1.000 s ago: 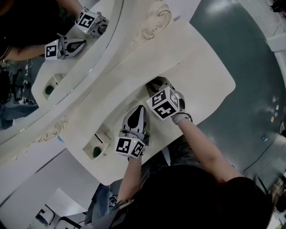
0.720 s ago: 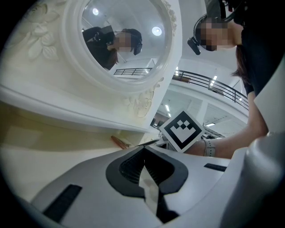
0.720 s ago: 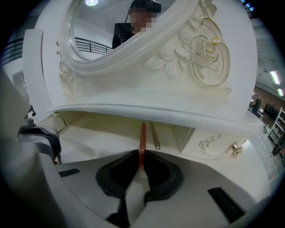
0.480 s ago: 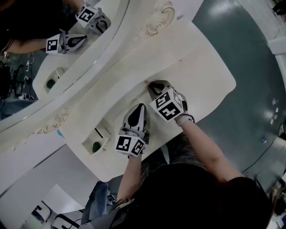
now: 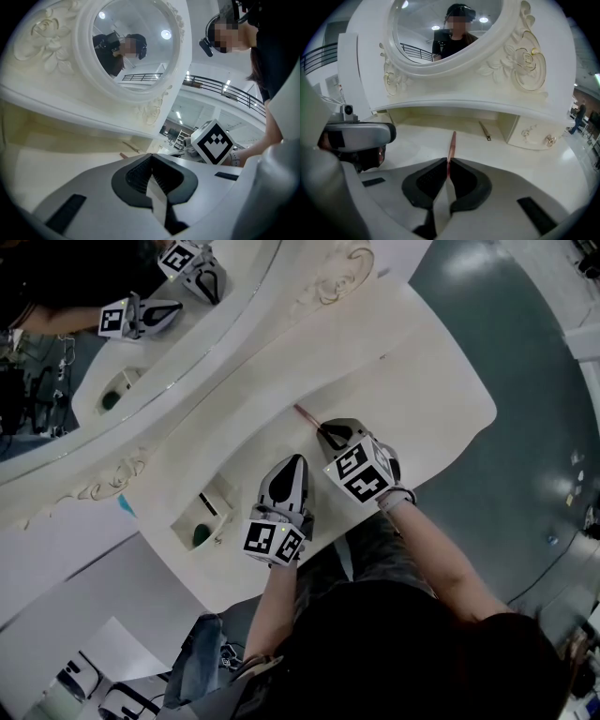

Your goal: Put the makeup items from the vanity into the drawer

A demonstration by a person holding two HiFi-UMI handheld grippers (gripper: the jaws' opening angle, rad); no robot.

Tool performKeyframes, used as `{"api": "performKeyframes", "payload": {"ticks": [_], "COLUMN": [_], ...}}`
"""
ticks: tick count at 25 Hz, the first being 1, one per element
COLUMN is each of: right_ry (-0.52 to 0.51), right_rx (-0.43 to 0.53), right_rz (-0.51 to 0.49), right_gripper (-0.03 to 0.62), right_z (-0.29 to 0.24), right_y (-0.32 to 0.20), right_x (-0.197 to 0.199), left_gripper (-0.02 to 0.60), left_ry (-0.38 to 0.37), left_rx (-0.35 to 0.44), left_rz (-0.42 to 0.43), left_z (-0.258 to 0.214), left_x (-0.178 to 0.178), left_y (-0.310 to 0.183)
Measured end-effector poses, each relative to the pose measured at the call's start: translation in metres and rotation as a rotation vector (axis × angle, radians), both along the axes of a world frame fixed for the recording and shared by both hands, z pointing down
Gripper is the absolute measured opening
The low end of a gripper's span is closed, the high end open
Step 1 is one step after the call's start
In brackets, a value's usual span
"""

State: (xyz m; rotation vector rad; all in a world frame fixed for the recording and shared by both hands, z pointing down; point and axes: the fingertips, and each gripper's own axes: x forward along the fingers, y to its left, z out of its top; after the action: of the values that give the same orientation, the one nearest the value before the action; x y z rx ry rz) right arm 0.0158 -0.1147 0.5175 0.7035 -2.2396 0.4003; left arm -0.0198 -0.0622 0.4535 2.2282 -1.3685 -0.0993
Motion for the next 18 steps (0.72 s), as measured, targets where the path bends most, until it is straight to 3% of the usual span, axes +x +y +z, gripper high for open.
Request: {"api": "performKeyframes", "payload": {"ticks": [18], "right_ry": [-0.128], "right_rx": [-0.039], "right_rz": [-0.143], "right_gripper": [0.032], "right_z": [-0.034], "right_y": [0.059], "right_x": [-0.049], "left_gripper": [0.012], "left_ry": [-0.005], "left_rx": [0.013], "left_rz": [-0.113], "left_z": [-0.009], "left_x": [-0.034], "left_y": [0.041]}}
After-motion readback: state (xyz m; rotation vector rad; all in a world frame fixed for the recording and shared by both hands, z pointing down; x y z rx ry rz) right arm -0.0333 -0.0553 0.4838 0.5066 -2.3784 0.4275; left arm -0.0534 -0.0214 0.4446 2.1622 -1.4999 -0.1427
